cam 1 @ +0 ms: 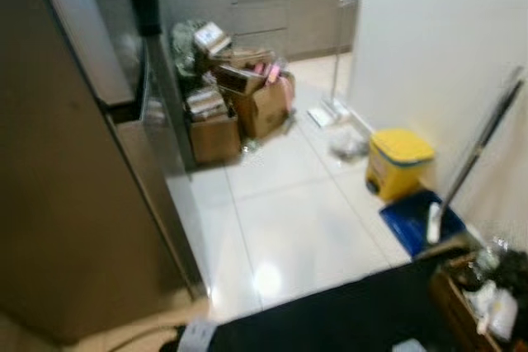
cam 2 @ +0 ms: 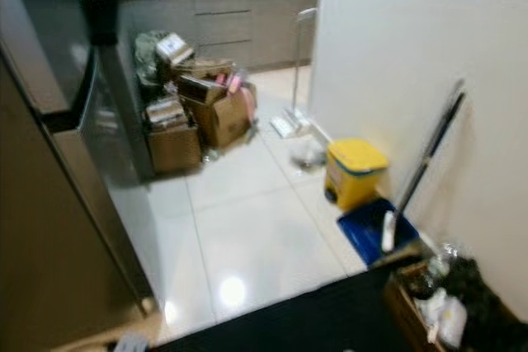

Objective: Restocking fridge

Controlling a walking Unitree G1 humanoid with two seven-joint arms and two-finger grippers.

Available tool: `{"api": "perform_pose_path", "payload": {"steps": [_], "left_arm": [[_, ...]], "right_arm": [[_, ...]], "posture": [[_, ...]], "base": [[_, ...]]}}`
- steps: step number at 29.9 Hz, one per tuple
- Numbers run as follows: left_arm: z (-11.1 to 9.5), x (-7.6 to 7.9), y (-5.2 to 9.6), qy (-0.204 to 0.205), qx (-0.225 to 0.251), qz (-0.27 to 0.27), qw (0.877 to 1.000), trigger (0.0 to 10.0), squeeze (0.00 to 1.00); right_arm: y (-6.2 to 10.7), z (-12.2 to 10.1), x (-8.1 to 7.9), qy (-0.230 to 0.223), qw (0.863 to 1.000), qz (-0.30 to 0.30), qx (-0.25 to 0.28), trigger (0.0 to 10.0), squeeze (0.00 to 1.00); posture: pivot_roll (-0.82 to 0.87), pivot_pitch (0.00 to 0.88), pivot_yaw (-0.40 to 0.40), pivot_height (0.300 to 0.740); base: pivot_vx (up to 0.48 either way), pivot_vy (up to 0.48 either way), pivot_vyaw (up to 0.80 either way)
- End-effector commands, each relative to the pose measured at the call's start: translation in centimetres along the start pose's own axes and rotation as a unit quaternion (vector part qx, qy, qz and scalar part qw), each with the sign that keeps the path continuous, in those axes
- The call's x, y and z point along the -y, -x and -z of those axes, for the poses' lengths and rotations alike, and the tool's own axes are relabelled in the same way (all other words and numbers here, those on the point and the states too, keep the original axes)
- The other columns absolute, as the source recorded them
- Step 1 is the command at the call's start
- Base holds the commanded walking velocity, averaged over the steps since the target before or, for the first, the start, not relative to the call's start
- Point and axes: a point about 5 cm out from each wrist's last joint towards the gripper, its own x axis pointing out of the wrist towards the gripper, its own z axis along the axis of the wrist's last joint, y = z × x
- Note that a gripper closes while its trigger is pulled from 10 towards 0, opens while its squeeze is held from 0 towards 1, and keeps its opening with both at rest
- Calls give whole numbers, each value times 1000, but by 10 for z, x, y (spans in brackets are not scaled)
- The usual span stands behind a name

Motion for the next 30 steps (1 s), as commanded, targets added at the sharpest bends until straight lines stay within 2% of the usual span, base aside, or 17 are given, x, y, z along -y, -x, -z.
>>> {"api": "perform_pose_path", "payload": {"steps": [1,17,19,23,30], "left_arm": [[7,1,1,0,-15,4,1000,10000,0],[7,1,1,12,-13,1,1000,10000,0],[7,2,1,9,-14,4,1000,10000,0],[8,2,1,11,-15,6,1000,10000,0],[7,2,0,19,-15,8,1000,10000,0]], "right_arm": [[1,9,-3,-1,1000,-6,-16,10000,0],[1,11,-4,1,1000,-9,-16,10000,0],[1,11,-4,-16,1000,-1,-14,10000,0],[1,12,-4,-1,1000,-5,-19,10000,0],[1,12,-5,-5,1000,-9,-16,10000,0]], "posture": [[29,0,7,740],[28,0,6,740],[26,0,7,740],[27,0,7,740],[27,0,8,740]], "base": [[304,0,756],[38,0,757],[0,0,0],[0,-263,0],[0,-457,0]]}}
